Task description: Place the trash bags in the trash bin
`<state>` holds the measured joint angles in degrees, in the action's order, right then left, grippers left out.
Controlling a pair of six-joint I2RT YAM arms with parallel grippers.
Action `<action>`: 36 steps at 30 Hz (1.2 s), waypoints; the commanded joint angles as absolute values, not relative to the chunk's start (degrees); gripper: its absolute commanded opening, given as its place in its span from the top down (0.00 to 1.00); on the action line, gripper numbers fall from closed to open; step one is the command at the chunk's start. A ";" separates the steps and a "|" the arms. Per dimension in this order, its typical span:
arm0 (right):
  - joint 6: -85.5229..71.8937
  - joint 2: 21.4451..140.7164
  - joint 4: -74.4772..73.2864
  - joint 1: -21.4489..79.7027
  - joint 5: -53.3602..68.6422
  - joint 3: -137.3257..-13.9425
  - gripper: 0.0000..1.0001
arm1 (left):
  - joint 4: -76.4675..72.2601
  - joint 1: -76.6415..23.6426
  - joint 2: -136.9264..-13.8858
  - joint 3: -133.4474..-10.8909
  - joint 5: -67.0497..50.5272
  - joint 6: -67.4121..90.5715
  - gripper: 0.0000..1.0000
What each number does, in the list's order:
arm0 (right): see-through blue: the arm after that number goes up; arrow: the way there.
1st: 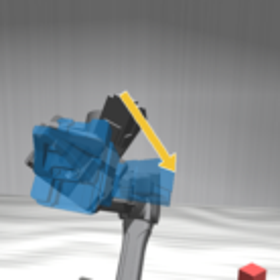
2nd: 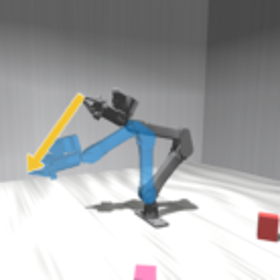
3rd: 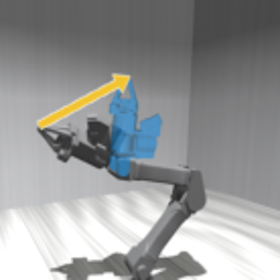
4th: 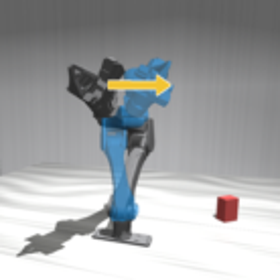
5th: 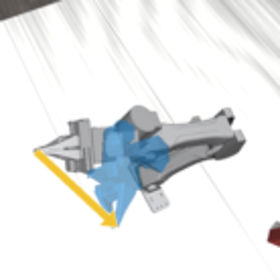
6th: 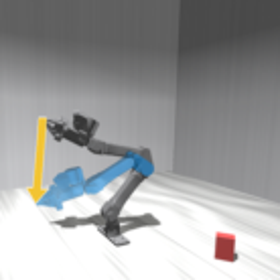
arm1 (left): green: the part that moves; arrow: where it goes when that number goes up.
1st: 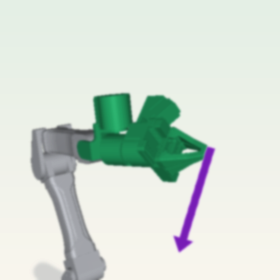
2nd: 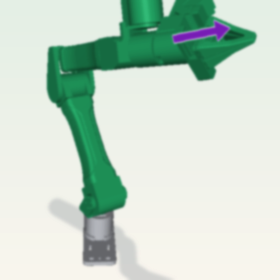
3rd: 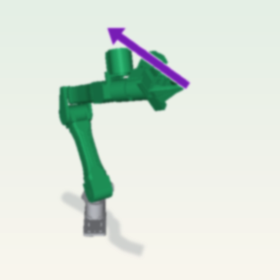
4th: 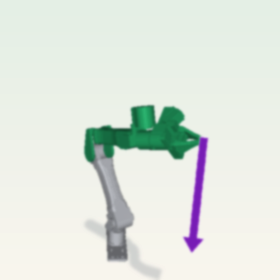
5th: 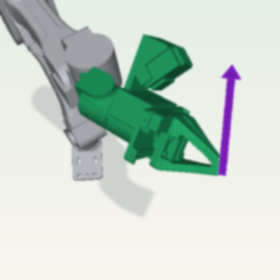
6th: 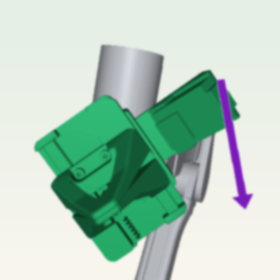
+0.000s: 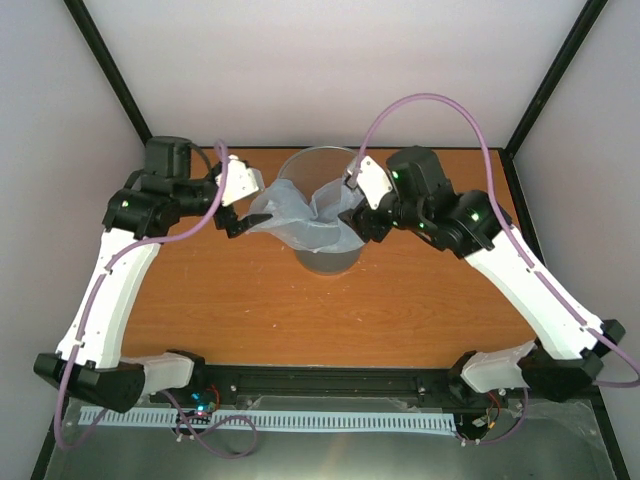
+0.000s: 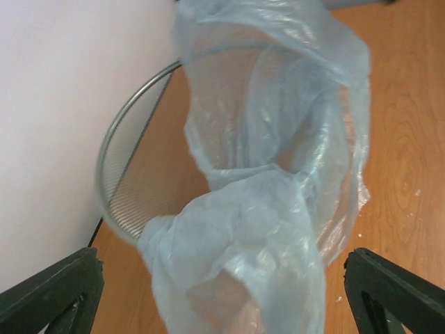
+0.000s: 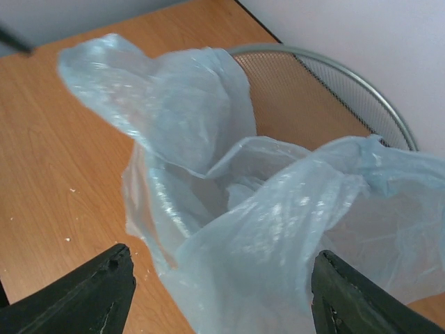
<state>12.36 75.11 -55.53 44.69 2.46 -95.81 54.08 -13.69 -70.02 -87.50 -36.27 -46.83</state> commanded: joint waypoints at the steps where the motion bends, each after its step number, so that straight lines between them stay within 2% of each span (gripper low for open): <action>1: 5.78 79.27 -57.60 41.27 5.38 -100.19 0.30 | 63.69 -17.24 -74.20 -93.02 -36.06 -58.68 0.04; 5: 4.67 82.69 -58.91 40.20 8.86 -102.49 0.28 | 69.32 -19.86 -77.56 -96.07 -34.24 -61.66 0.05; 9: 3.74 83.81 -57.06 40.17 11.48 -102.18 0.28 | 66.77 -22.44 -77.84 -92.99 -30.77 -60.28 0.07; 11: 3.43 84.81 -56.76 39.99 11.69 -102.87 0.33 | 63.76 -23.74 -77.73 -91.30 -28.36 -58.53 0.11; 12: 3.19 85.36 -56.76 39.87 11.47 -103.11 0.40 | 62.66 -24.01 -77.82 -91.02 -27.86 -57.93 0.14; 15: 2.90 86.13 -56.82 38.15 11.44 -103.82 0.67 | 60.41 -24.08 -78.60 -90.71 -25.57 -56.11 0.31; 18: 3.03 85.07 -57.61 35.46 12.60 -103.22 0.93 | 57.42 -24.10 -80.35 -90.74 -20.36 -53.10 0.55; 19: 3.16 84.24 -57.77 34.25 13.01 -102.43 0.97 | 56.31 -24.08 -80.97 -91.04 -18.29 -51.38 0.65; 22: 4.37 80.94 -58.76 29.81 16.45 -99.00 0.97 | 54.86 -24.09 -82.74 -92.89 -15.01 -45.85 0.92; 23: 5.41 79.57 -58.91 28.57 17.11 -97.34 0.97 | 54.31 -24.02 -83.16 -93.32 -14.24 -43.78 0.98; 31: 11.28 67.32 -54.78 22.62 14.74 -81.91 0.97 | 44.77 -18.94 -82.23 -91.97 -11.31 -29.96 0.99; 36: 12.65 63.22 -51.11 21.82 12.05 -73.89 0.97 | 43.71 -14.41 -83.29 -91.79 -14.13 -22.46 1.00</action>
<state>10.17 64.69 -54.83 22.74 14.22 -78.50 47.29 -17.37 -83.31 -90.61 -13.26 -31.64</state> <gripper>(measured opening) 0.029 0.009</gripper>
